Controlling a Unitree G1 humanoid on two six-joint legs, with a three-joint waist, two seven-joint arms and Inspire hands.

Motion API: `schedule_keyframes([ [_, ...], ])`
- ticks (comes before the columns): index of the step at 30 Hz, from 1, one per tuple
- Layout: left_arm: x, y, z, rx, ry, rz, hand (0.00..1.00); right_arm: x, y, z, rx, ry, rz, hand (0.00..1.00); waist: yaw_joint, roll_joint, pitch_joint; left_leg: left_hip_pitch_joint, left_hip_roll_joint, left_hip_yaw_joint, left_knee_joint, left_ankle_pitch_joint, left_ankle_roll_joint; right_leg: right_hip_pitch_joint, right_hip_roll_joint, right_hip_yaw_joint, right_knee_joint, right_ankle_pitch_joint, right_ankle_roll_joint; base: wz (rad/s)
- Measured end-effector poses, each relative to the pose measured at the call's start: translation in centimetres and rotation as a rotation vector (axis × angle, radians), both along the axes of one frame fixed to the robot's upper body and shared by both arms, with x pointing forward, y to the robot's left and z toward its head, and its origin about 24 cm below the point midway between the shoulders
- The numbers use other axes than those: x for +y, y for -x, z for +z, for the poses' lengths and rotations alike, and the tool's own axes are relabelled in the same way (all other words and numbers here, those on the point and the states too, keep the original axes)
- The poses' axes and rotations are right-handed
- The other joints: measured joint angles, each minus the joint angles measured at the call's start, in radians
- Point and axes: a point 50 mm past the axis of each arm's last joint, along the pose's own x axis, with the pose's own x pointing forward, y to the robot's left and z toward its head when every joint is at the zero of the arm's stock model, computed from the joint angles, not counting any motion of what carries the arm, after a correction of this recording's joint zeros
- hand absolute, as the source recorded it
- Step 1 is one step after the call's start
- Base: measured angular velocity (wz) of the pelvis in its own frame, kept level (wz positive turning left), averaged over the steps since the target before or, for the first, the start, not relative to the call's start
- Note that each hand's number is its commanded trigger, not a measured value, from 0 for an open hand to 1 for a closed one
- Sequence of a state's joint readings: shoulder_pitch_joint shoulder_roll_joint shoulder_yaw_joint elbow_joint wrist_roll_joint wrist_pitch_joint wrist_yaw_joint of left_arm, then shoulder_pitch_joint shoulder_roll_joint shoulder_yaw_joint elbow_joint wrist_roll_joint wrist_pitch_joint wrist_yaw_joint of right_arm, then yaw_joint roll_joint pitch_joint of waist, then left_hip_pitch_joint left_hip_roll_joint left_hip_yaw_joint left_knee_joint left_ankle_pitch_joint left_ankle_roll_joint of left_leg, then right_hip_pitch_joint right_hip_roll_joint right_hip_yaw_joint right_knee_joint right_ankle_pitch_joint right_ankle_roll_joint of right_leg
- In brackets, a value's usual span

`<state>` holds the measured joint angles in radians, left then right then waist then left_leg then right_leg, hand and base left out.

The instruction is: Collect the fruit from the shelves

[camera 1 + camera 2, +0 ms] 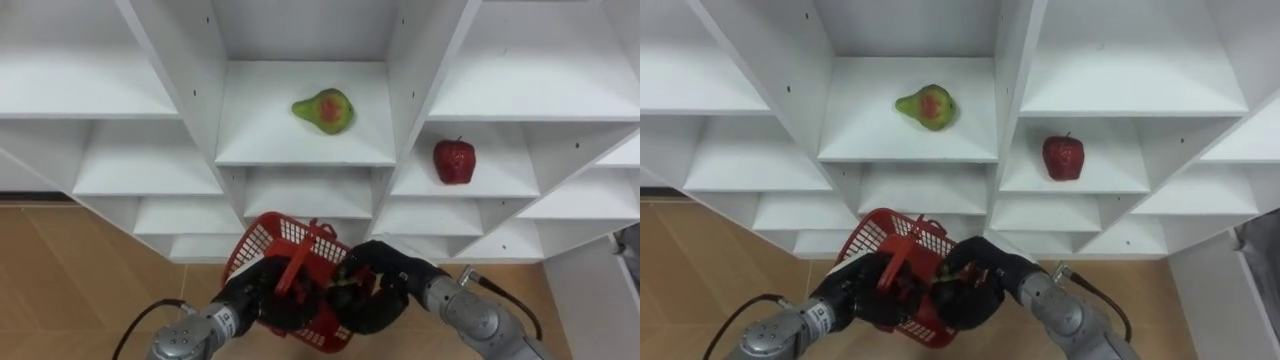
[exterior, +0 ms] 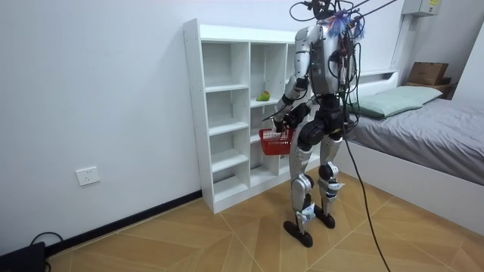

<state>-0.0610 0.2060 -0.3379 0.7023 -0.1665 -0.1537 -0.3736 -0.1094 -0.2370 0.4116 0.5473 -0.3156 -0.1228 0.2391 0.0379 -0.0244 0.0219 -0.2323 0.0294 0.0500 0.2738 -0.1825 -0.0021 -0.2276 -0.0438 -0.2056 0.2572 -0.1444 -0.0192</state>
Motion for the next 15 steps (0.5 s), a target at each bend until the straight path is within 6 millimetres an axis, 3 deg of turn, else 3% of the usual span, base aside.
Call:
schedule_keyframes([
  [8,-1.3,0.1,0.1,0.011,0.053,-0.056,1.00,0.0,-0.2,-0.8,0.012,0.043,0.002,1.00,0.001,0.002,0.0015,0.002,-0.001,-0.002,0.000,0.000,0.000,0.002,0.000,0.001,-0.002,0.000,0.000,0.00],
  [15,-2.0,0.4,0.0,0.032,0.092,-0.096,1.00,-0.2,0.0,-1.2,0.017,0.052,-0.008,1.00,0.002,0.015,0.0095,0.001,-0.001,-0.003,0.000,0.001,0.000,0.002,0.000,0.001,-0.002,0.000,0.001,0.00],
])
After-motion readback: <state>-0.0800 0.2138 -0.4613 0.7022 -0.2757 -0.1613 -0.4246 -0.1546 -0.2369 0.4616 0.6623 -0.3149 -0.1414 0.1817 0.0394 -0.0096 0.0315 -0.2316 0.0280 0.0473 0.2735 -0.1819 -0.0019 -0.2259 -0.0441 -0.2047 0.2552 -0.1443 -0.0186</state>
